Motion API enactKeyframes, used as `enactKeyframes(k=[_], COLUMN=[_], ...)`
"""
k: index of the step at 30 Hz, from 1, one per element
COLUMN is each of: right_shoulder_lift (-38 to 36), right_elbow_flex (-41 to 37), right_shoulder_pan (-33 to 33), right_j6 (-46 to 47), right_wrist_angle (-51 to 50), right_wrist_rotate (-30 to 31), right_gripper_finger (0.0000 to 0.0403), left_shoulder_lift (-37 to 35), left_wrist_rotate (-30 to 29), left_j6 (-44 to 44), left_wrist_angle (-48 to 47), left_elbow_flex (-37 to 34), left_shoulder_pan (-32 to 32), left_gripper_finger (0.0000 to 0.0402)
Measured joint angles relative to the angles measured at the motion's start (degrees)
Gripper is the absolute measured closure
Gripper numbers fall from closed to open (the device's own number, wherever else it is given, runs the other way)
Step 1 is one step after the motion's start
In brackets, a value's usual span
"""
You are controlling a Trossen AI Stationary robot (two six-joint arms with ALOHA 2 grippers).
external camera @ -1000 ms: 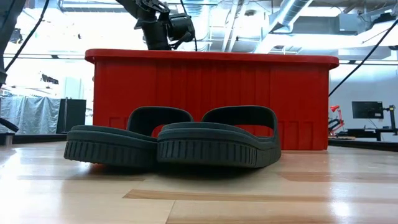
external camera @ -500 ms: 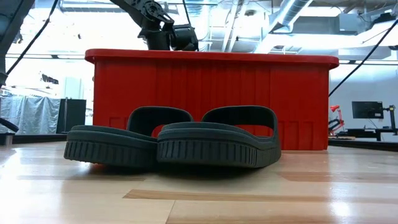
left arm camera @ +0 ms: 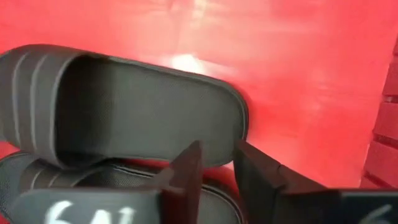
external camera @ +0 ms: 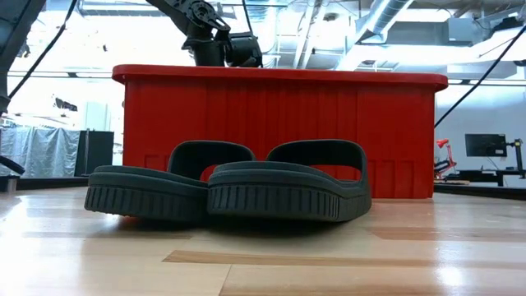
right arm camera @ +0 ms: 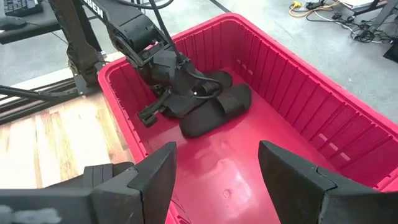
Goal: Pick and place slides into bin
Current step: Put the black slide into the red container
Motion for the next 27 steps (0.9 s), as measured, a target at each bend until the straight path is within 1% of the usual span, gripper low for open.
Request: enactKeyframes(k=[5,8,11,16,21,27], right_shoulder_lift=[0.0,0.0,-0.07,-0.88,-1.83,-2.45], right_elbow_flex=[0.0,0.0,0.0,0.02,0.04,0.04], right_shoulder_pan=[0.0,-0.01,0.0,0.0,0.0,0.0], right_j6=[-0.02,-0.24,-0.42,-0.48,-0.48,-0.5], right_wrist_angle=[0.0,-0.01,0.0,-0.04,-0.33,-1.52], right_wrist_rotate=[-0.02,-0.02,-0.02,-0.02,-0.02,-0.07], right_gripper_finger=[0.0184,0.0184,0.0184,0.0184,0.0184,0.0184], left_shoulder_lift=[0.0,0.0,-0.02,-0.42,-0.42,-0.42], left_wrist_rotate=[0.08,0.12,-0.2,-2.14,-3.34,-3.49], left_j6=[-0.91,-2.11,-2.49,-2.51,-2.52,-2.57], left_wrist_angle=[0.01,0.01,-0.41,-3.81,-8.25,-13.68], left_elbow_flex=[0.0,0.0,0.02,0.9,6.34,17.94], left_shoulder_pan=[-0.04,-0.04,-0.04,0.09,0.11,-0.23], left_gripper_finger=[0.0271,0.0251,0.0242,0.0239,0.0239,0.0239])
